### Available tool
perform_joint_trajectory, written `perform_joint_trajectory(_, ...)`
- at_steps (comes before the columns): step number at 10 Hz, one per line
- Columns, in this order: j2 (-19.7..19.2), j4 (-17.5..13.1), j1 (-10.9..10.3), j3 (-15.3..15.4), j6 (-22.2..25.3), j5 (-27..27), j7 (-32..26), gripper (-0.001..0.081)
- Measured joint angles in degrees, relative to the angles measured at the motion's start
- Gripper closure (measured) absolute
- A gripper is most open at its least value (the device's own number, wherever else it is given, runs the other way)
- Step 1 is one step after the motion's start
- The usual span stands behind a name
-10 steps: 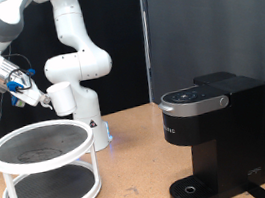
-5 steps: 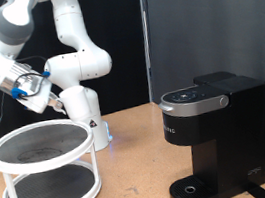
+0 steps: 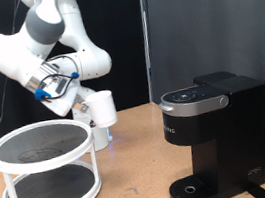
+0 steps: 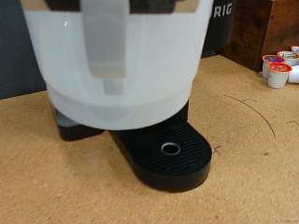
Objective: Make a cup of coffee with the keurig machine
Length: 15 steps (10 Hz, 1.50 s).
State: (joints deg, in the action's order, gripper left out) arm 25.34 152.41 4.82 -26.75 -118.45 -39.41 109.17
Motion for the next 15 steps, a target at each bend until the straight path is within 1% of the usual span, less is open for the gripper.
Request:
perform_joint_trajectory(2, -0.58, 0.00, -2.00, 2.43, -1.96, -1.74, 0.95, 0.0804)
perform_joint_trajectory(3, -1.36, -0.20, -2.45, 2.85, -2.34, -1.85, 1.01, 0.0804)
perform_joint_trajectory(5, -1.53, -0.18, -2.39, 2.83, -2.34, -1.85, 1.49, 0.0804)
perform_joint_trajectory(7, -3.37, -0.17, -2.57, 4.08, -4.49, -1.85, 4.36, 0.0804)
perform_joint_trajectory(10, -9.15, -0.98, -4.22, 6.73, -10.35, -2.73, 6.43, 0.0804)
perform_joint_trajectory(12, -13.64, -2.07, -5.51, 8.16, -14.00, -4.68, 6.48, 0.0804)
perform_joint_trajectory(15, -20.40, -4.51, -7.24, 9.96, -17.72, -8.77, 5.26, 0.0804)
